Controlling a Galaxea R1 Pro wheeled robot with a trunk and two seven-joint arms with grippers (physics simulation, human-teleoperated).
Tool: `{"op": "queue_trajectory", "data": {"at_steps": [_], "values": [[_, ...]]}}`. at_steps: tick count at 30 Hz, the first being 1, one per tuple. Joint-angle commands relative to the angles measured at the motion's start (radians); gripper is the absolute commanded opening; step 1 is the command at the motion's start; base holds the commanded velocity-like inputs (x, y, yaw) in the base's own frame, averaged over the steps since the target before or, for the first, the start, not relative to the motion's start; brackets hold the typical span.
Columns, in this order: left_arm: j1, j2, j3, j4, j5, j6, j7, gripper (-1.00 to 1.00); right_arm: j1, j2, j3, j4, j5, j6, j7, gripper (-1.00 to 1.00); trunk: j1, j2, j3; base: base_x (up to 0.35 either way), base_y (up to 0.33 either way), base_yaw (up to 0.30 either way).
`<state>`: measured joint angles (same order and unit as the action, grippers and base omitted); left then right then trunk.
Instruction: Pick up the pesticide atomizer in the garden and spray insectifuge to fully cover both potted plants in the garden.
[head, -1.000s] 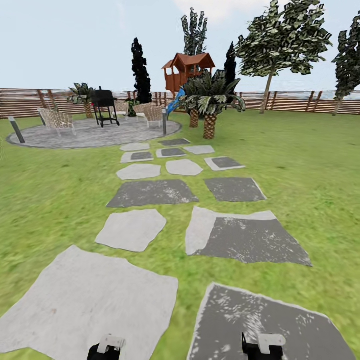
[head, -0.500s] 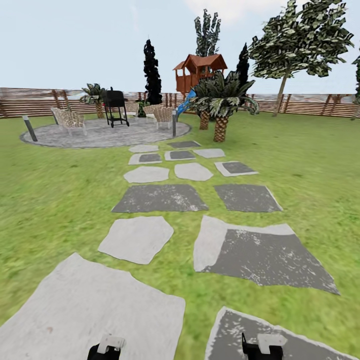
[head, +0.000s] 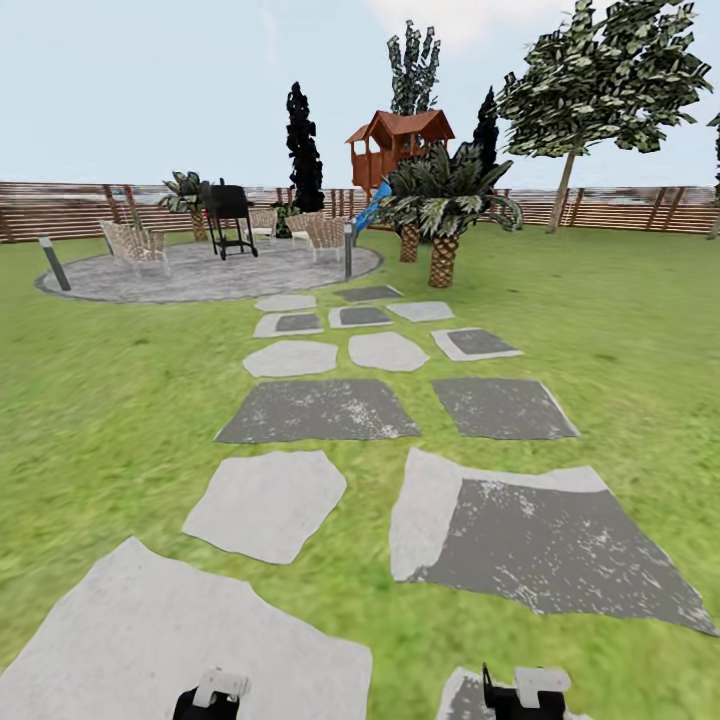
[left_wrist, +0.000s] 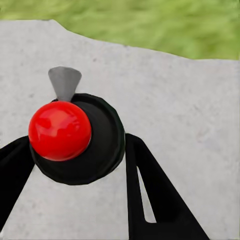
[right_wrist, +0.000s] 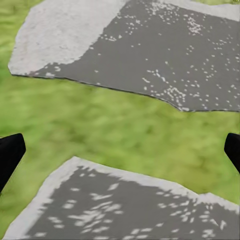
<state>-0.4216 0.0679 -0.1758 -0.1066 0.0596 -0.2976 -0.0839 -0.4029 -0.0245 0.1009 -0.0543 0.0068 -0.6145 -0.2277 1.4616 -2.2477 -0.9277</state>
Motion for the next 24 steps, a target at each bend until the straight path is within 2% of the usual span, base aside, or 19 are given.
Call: {"op": "queue_trajectory", "data": {"at_steps": [1, 10, 24], "values": [[0.0, 0.001, -0.005, 0.001, 0.006, -0.003, -0.003, -1.0, -0.001, 0.0, 0.008, 0.001, 0.001, -0.001, -0.009, 1.0, 0.0, 0.0, -0.001, 0.34, 0.0, 0.0], [-0.001, 0.0, -0.005, 0.001, 0.006, -0.003, -0.003, -1.0, -0.001, 0.0, 0.009, 0.001, 0.001, -0.001, -0.009, 1.0, 0.0, 0.0, -0.001, 0.34, 0.0, 0.012], [-0.001, 0.0, -0.005, 0.001, 0.006, -0.003, -0.002, -1.0, -0.001, 0.0, 0.01, 0.001, 0.001, -0.001, -0.009, 1.0, 0.0, 0.0, -0.001, 0.34, 0.0, 0.253]]}}
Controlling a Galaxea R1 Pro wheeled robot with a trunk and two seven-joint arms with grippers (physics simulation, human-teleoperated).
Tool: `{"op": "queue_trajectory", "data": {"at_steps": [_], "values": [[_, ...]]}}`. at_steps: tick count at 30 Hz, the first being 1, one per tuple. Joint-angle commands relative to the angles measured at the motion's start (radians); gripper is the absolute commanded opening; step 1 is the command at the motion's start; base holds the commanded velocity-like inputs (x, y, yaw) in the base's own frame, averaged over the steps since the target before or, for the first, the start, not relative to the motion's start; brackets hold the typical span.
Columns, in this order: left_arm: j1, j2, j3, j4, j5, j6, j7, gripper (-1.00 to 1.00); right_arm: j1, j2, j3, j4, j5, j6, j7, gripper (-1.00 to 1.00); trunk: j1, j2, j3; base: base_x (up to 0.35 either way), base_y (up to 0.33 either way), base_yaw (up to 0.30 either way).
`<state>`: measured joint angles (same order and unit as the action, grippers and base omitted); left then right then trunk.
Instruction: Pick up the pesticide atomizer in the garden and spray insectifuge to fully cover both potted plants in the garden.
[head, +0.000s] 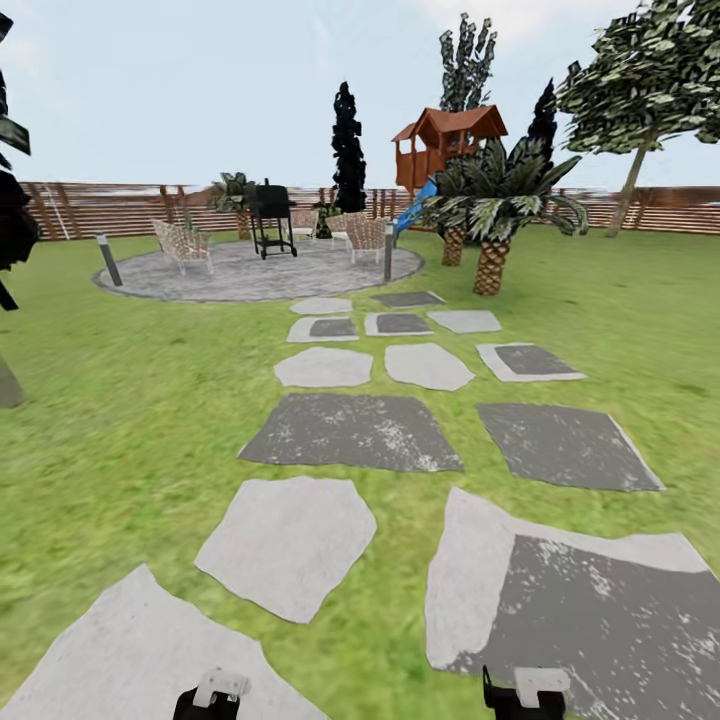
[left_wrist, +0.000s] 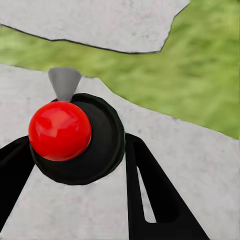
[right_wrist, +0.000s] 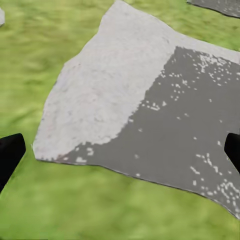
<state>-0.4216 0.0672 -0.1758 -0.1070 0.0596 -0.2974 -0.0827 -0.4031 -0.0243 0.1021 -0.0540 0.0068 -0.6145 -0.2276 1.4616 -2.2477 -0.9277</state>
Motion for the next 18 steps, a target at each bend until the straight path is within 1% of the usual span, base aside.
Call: {"op": "queue_trajectory", "data": {"at_steps": [1, 12, 14, 18], "values": [[-0.001, 0.0, -0.005, 0.001, 0.006, -0.003, -0.003, -1.0, 0.0, 0.0, 0.008, 0.0, 0.001, -0.001, -0.009, 1.0, 0.0, 0.0, -0.001, 0.34, 0.0, 0.272], [0.0, 0.0, -0.005, 0.001, 0.006, -0.003, -0.003, -1.0, 0.0, 0.0, 0.008, 0.0, 0.001, -0.001, -0.009, 1.0, 0.0, 0.0, -0.001, 0.34, 0.0, 0.265], [-0.001, 0.0, -0.005, 0.001, 0.006, -0.003, -0.003, -1.0, 0.0, 0.0, 0.008, 0.0, 0.001, -0.001, -0.009, 1.0, 0.0, 0.0, -0.001, 0.34, 0.0, 0.174], [0.0, 0.0, -0.005, 0.001, 0.006, -0.003, -0.003, -1.0, 0.0, 0.0, 0.008, 0.0, 0.001, -0.001, -0.009, 1.0, 0.0, 0.0, -0.001, 0.34, 0.0, 0.045]]}}
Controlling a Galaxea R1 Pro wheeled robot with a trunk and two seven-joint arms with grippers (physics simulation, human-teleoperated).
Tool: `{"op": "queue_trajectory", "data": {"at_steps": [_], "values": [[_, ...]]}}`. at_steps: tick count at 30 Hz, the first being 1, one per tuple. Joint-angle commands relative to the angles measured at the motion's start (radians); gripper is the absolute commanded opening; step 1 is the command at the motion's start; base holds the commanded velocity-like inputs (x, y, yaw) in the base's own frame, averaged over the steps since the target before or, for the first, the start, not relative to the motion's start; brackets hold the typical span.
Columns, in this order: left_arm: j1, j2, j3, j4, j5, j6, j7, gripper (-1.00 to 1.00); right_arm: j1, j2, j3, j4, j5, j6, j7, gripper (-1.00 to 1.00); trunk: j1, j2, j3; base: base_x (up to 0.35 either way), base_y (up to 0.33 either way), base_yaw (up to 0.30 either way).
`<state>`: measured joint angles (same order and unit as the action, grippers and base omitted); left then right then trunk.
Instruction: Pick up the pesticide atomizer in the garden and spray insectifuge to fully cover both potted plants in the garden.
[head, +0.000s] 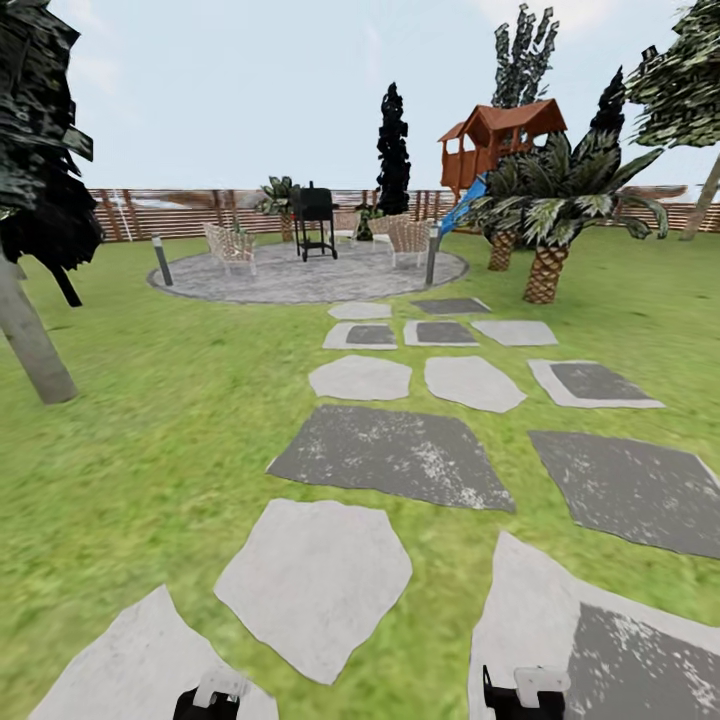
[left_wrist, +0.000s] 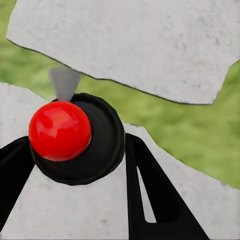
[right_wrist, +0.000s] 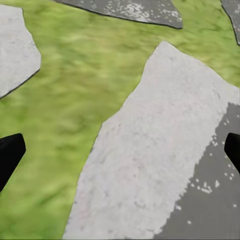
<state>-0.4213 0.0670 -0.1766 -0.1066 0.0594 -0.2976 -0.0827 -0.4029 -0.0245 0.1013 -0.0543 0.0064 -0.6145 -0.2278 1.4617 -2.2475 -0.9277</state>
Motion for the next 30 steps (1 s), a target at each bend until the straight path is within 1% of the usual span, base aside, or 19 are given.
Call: {"op": "queue_trajectory", "data": {"at_steps": [1, 30], "values": [[-0.001, 0.0, -0.004, 0.001, 0.007, -0.003, -0.003, -1.0, -0.001, 0.0, 0.009, 0.001, 0.001, -0.001, -0.008, 1.0, 0.0, 0.0, -0.001, 0.34, 0.0, 0.009], [-0.001, 0.0, -0.004, 0.001, 0.007, -0.003, -0.003, -1.0, -0.001, 0.0, 0.009, 0.0, 0.001, -0.001, -0.007, 1.0, 0.0, 0.0, -0.001, 0.34, 0.0, 0.0]]}}
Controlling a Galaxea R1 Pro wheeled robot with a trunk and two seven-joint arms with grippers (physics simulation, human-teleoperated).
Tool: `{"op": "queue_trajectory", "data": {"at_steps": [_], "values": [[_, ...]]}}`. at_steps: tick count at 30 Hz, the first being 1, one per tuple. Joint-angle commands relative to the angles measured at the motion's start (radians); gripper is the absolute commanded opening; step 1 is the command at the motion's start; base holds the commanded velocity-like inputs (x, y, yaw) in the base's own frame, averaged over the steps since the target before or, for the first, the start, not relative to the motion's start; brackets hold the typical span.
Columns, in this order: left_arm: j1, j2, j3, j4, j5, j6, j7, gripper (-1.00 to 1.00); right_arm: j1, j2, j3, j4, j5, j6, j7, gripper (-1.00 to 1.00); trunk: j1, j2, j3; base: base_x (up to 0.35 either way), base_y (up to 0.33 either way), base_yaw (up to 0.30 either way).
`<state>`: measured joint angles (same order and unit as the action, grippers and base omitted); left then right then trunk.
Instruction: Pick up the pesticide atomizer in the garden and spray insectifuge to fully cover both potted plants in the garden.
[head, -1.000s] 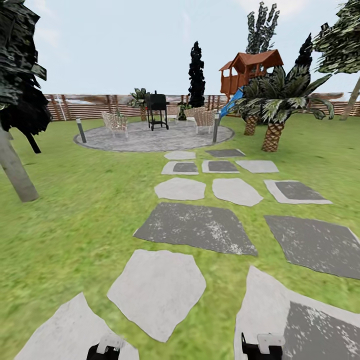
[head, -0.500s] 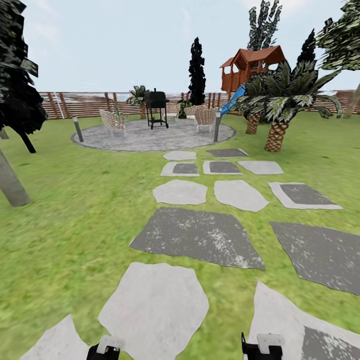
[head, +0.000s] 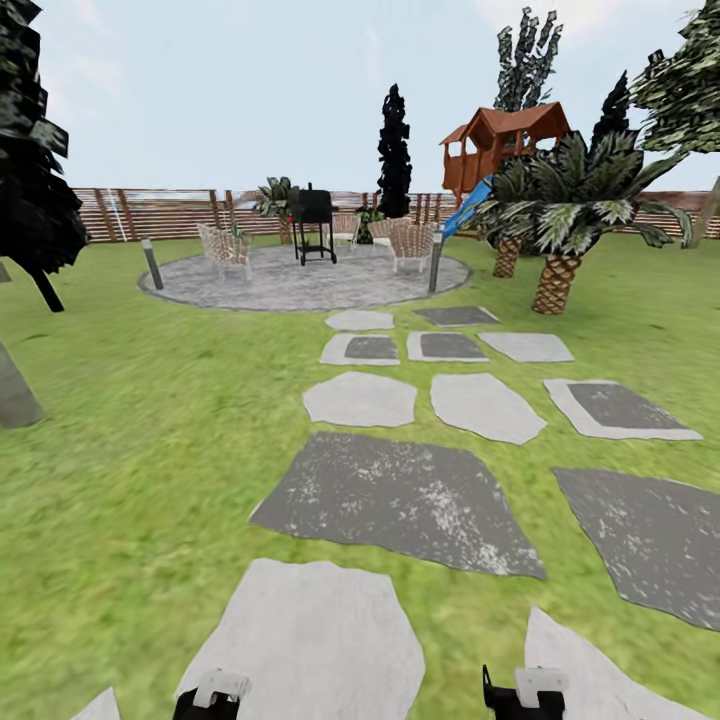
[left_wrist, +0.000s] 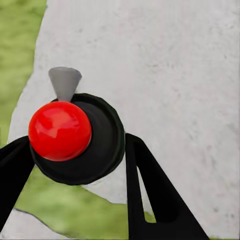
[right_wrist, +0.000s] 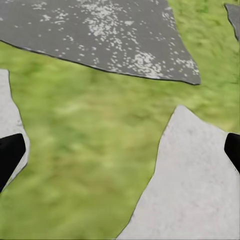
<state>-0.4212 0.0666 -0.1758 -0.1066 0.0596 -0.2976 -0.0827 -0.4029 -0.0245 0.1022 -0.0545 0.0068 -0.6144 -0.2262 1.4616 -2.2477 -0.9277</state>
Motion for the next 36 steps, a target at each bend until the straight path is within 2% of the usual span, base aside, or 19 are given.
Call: {"op": "queue_trajectory", "data": {"at_steps": [1, 15, 23, 36], "values": [[-0.001, 0.001, -0.005, 0.001, 0.006, -0.003, -0.003, -1.0, -0.001, 0.0, 0.008, 0.001, 0.001, -0.001, -0.008, 1.0, 0.0, 0.0, -0.001, 0.34, 0.0, 0.0], [-0.001, -0.001, -0.005, 0.001, 0.006, -0.003, -0.003, -1.0, -0.001, 0.0, 0.008, 0.001, 0.001, -0.001, -0.01, 1.0, 0.0, 0.0, -0.001, 0.34, 0.0, 0.004], [-0.001, -0.001, -0.005, 0.001, 0.006, -0.003, -0.003, -1.0, -0.001, 0.0, 0.008, 0.001, 0.001, -0.001, -0.011, 1.0, 0.0, 0.0, -0.001, 0.34, 0.0, 0.187], [-0.001, -0.001, -0.005, 0.001, 0.006, -0.003, -0.003, -1.0, -0.001, 0.0, 0.008, 0.001, 0.001, -0.001, -0.012, 1.0, 0.0, 0.0, -0.001, 0.34, 0.0, 0.008]]}}
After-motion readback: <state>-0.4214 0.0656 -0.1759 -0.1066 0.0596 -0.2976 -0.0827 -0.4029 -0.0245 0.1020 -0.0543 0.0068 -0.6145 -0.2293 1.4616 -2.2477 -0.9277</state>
